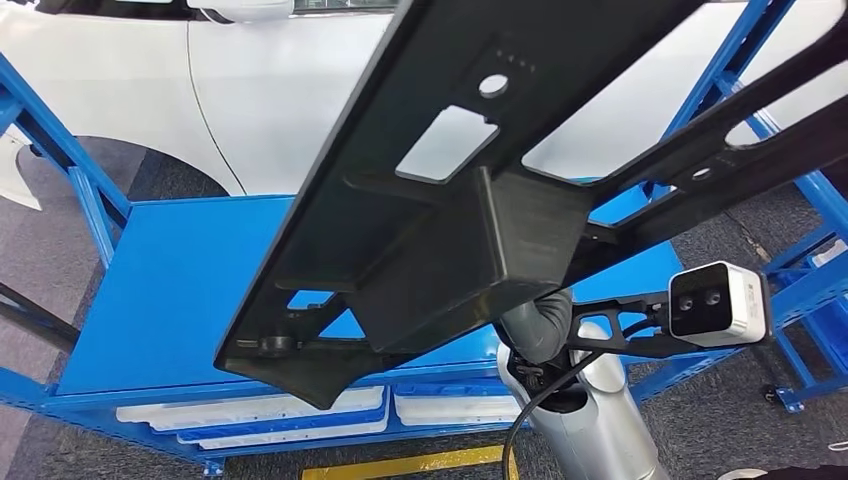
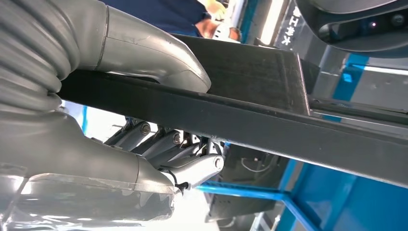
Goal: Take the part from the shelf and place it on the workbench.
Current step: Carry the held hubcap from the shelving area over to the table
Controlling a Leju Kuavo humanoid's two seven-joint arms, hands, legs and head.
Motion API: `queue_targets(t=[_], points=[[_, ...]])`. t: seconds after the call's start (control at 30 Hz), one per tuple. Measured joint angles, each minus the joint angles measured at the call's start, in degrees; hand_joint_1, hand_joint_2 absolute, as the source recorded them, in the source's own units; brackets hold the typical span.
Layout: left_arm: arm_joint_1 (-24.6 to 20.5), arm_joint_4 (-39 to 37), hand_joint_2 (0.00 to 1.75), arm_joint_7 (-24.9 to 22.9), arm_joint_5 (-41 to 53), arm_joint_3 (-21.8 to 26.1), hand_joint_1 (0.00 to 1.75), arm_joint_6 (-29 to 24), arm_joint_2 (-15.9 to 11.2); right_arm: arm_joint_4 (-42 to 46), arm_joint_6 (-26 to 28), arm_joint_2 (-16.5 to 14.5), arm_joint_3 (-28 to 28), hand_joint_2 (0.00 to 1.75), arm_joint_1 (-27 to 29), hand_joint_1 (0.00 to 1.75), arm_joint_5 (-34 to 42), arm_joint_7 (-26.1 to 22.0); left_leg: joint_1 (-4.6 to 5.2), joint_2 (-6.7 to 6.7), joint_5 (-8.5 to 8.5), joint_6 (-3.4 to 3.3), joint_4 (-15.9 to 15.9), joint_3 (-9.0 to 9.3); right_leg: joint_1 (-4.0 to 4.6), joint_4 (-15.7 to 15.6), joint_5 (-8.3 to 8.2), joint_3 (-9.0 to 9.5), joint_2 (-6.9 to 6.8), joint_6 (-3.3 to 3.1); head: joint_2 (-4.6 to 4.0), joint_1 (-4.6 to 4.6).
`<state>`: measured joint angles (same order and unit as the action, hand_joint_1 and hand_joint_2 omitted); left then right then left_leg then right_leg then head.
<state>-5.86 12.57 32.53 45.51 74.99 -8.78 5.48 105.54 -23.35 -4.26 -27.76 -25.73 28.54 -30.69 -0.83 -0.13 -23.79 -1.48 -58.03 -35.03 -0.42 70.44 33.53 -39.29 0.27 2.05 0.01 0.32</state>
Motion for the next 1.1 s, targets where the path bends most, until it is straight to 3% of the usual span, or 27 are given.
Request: queue_targets(t=[0.03,0.07,0.1,0.2,0.23,0.27,0.37,0.4,0.43,0.5,0.53,0.57,0.6,0.63,0.7,0.77,0.8,0.87,0.9,0.93,1.0,1.03,1.07,1.1], points=[[0.0,0.0,1.75,-0.1,0.0,0.1,0.00,0.0,0.0,-0.2,-0.2,0.4,-0.1,1.75,0.0,1.75,0.3,0.1,0.03,0.02,0.40,0.01,-0.1,-0.61,-0.13,3.1,1.39,-0.80,0.00,0.18,-0.01,0.00],[0.0,0.0,1.75,-0.3,0.0,0.2,0.00,0.0,0.0,-0.3,-0.3,0.8,-0.1,1.75,0.0,1.75,0.6,0.3,0.05,0.04,0.80,0.06,-0.2,-1.23,-0.22,4.2,1.66,-0.64,-0.01,0.27,-0.01,0.00],[0.0,0.0,1.75,-0.5,0.0,0.2,0.00,0.0,0.0,-0.5,-0.5,1.1,-0.2,1.75,-0.1,1.75,0.8,0.5,0.06,0.04,1.20,0.15,-0.3,-1.84,-0.29,3.1,0.90,0.69,-0.01,0.26,-0.01,0.01],[0.0,0.0,1.75,-1.4,0.2,0.4,0.00,0.0,0.0,-0.9,-1.2,1.9,-0.5,1.75,-0.9,1.75,1.6,1.0,0.09,-0.05,2.51,0.69,-0.4,-3.16,-0.15,-8.8,-2.62,9.04,0.00,-0.39,0.00,-0.04],[0.0,0.0,1.75,-2.0,0.2,0.4,0.00,0.0,0.0,-0.9,-1.5,2.1,-0.5,1.75,-1.2,1.75,1.8,1.1,0.10,-0.08,2.97,1.00,-0.3,-3.29,0.03,-11.7,-3.17,10.81,0.03,-0.70,0.00,-0.05],[0.0,0.0,1.75,-2.8,0.3,0.4,0.00,0.0,0.1,-0.9,-1.9,2.4,-0.6,1.75,-1.6,1.75,2.0,1.1,0.10,-0.10,3.42,1.34,-0.2,-3.33,0.24,-13.0,-3.29,11.49,0.06,-0.99,0.00,-0.02],[0.2,0.0,1.75,-5.8,0.9,0.5,0.00,-0.3,0.2,-0.9,-2.6,3.2,-0.6,1.75,-2.2,1.75,2.4,1.2,0.04,-0.15,4.32,2.33,0.3,-3.62,0.31,-13.5,-4.73,10.63,-0.03,-2.03,0.00,0.14],[0.3,0.0,1.75,-7.1,1.1,0.5,0.00,-0.4,0.2,-0.9,-2.7,3.4,-0.6,1.75,-2.5,1.75,2.5,1.2,0.00,-0.16,3.11,2.54,-0.4,-4.11,0.19,-13.8,-5.49,10.07,-0.13,-2.48,0.00,0.09],[0.5,0.0,1.75,-8.4,1.4,0.5,0.00,-0.7,0.4,-0.9,-2.9,3.5,-0.5,1.75,-2.7,1.75,2.7,1.3,-0.04,-0.16,0.87,2.70,-2.2,-4.84,0.05,-14.0,-6.29,9.39,-0.23,-2.87,0.00,0.01],[0.6,0.0,1.75,-11.0,2.0,0.4,0.00,-1.4,0.7,-0.9,-3.3,3.9,-0.4,1.75,-3.1,1.75,2.9,1.4,-0.15,-0.14,-5.37,2.93,-9.4,-6.76,0.12,-14.0,-7.67,7.73,-0.34,-3.28,0.00,-0.13],[0.7,0.0,1.75,-12.1,2.4,0.4,0.00,-1.8,0.9,-0.9,-3.5,4.0,-0.4,1.75,-3.2,1.75,2.9,1.5,-0.17,-0.13,-7.37,3.05,-13.3,-7.41,0.19,-13.9,-8.30,6.87,-0.40,-3.29,0.00,-0.15],[0.7,0.0,1.75,-12.9,2.7,0.4,0.00,-2.1,1.1,-0.9,-3.6,4.2,-0.3,1.75,-3.3,1.75,3.0,1.6,-0.17,-0.13,-8.10,3.16,-16.1,-7.50,0.24,-13.8,-8.91,5.96,-0.45,-3.25,-0.01,-0.13],[0.7,0.0,1.75,-13.6,2.9,0.4,0.00,-2.4,1.3,-0.9,-3.6,4.3,-0.2,1.75,-3.3,1.75,3.0,1.8,-0.18,-0.12,-7.43,3.21,-16.9,-6.60,0.26,-13.6,-9.48,5.04,-0.50,-3.14,-0.01,-0.15],[0.7,0.0,1.75,-14.1,3.0,0.4,0.00,-2.6,1.4,-0.9,-3.6,4.4,-0.1,1.75,-3.4,1.75,3.1,2.0,-0.20,-0.12,-6.02,3.21,-15.7,-4.69,0.25,-13.3,-9.99,4.14,-0.52,-2.99,-0.01,-0.14],[0.6,0.0,1.75,-14.7,3.2,0.3,0.00,-3.2,1.7,-0.6,-3.6,4.7,0.1,1.75,-3.5,1.75,3.1,2.3,-0.19,-0.12,-4.57,3.02,-8.1,1.65,0.30,-12.5,-10.81,2.62,-0.51,-2.54,-0.01,-0.17],[0.6,0.0,1.75,-15.1,3.3,0.2,0.00,-3.6,1.9,-0.2,-3.7,4.9,0.4,1.75,-3.6,1.75,3.1,2.6,0.02,-0.23,-5.72,2.53,-1.6,6.05,0.40,-12.0,-11.50,1.91,-0.52,-1.92,0.00,-0.12],[0.6,0.0,1.75,-15.2,3.3,0.2,0.00,-3.8,2.0,-0.1,-3.9,5.0,0.4,1.75,-3.7,1.75,3.1,2.8,0.18,-0.29,-6.27,2.20,-0.4,6.60,0.39,-12.0,-11.89,1.78,-0.54,-1.57,0.01,-0.15],[0.7,0.0,1.75,-15.2,3.3,0.2,0.00,-4.0,2.1,0.0,-4.2,5.2,0.5,1.75,-3.8,1.75,3.1,3.0,0.17,-0.18,-5.54,1.37,0.0,5.96,0.24,-12.0,-12.44,1.59,-0.48,-0.84,0.00,-0.25],[0.7,0.0,1.75,-15.2,3.3,0.2,0.00,-4.2,2.2,-0.1,-4.3,5.3,0.5,1.75,-3.9,1.75,3.2,3.0,0.13,-0.04,-4.90,0.88,0.0,5.50,0.15,-11.3,-11.54,1.18,-0.40,-0.54,0.00,-0.19],[0.7,0.0,1.75,-15.1,3.3,0.1,0.00,-4.3,2.3,-0.1,-4.2,5.5,0.6,1.75,-4.0,1.75,3.3,3.0,0.05,0.12,-4.16,0.45,0.2,4.92,0.09,-9.7,-9.59,0.50,-0.34,-0.27,-0.01,-0.08],[0.7,0.0,1.75,-14.8,3.1,0.1,0.00,-4.4,2.3,-0.4,-3.9,5.9,0.6,1.75,-4.2,1.75,3.8,2.7,0.10,0.30,-2.64,-0.04,0.2,3.27,-0.06,-3.3,-3.62,-1.43,-0.30,0.13,-0.01,0.10],[0.7,0.0,1.75,-14.7,3.1,0.1,0.00,-4.4,2.3,-0.5,-3.7,6.0,0.6,1.75,-4.3,1.75,4.1,2.5,0.15,0.34,-1.91,-0.10,0.1,2.30,-0.11,0.5,-1.42,-2.23,-0.30,0.28,0.00,0.11],[0.7,0.0,1.75,-14.5,3.0,0.1,0.00,-4.4,2.3,-0.6,-3.3,6.2,0.7,1.75,-4.3,1.75,4.4,2.4,0.20,0.36,-1.20,-0.09,0.0,1.28,-0.16,3.4,-0.52,-2.50,-0.30,0.38,0.00,0.10],[0.7,0.0,1.75,-14.3,3.0,0.1,0.00,-4.3,2.3,-0.7,-2.8,6.5,0.7,1.75,-4.3,1.75,4.6,2.2,0.24,0.37,-0.53,-0.04,-0.1,0.25,-0.20,4.7,-0.98,-1.98,-0.29,0.38,0.00,0.11]])
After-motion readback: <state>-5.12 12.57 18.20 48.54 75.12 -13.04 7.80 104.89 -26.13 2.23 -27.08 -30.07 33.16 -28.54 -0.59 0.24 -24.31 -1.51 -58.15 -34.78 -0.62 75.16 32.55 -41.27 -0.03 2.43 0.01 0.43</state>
